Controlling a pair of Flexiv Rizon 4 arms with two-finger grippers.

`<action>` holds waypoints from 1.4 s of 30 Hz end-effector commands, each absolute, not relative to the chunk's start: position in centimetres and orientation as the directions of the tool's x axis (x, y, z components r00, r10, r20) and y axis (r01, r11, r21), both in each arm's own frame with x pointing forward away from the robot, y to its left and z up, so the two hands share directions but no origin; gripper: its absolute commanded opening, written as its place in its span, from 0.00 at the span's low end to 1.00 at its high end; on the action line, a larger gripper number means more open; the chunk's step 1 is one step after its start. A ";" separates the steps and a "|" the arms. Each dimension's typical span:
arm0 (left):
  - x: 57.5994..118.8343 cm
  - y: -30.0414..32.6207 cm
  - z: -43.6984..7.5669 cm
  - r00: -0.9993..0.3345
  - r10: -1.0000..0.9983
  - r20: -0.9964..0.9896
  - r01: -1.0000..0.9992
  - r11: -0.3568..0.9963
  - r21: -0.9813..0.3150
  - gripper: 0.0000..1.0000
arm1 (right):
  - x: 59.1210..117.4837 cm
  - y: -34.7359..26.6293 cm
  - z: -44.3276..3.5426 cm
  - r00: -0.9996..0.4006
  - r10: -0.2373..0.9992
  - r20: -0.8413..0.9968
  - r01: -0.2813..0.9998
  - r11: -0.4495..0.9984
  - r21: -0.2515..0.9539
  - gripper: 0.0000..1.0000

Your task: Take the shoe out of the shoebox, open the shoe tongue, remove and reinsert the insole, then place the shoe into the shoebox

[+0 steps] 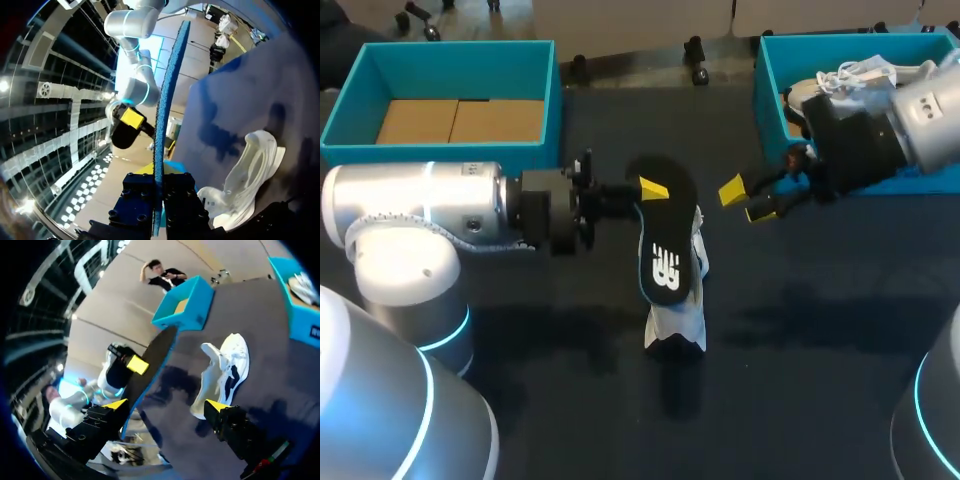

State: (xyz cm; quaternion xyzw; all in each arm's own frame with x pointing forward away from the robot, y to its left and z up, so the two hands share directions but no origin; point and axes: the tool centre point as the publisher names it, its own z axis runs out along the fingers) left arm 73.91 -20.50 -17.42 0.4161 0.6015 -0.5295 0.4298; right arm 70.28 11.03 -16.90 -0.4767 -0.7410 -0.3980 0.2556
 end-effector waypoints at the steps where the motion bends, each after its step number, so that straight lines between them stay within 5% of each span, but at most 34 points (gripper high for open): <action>1: 73.7 -19.9 -17.6 -0.302 0.058 -0.951 0.951 0.083 -0.297 0.00 | 70.8 11.8 -16.4 -0.621 0.455 0.639 0.771 0.502 0.392 1.00; 21: 73.0 -17.5 -18.2 -0.466 0.066 -0.882 0.885 0.045 -0.464 0.00 | 70.8 11.8 -16.4 -0.621 0.455 0.639 0.771 0.502 0.392 1.00; 27: 72.9 -16.7 -18.3 -0.516 0.028 -0.856 0.856 0.047 -0.514 0.00 | 70.3 10.8 -17.5 -0.748 0.470 0.469 0.664 0.549 0.508 1.00; 42: 71.7 -16.7 -18.6 -0.594 -0.030 -0.804 0.803 0.033 -0.595 0.00 | 69.2 9.2 -20.7 -0.894 0.347 0.284 0.449 0.683 0.576 1.00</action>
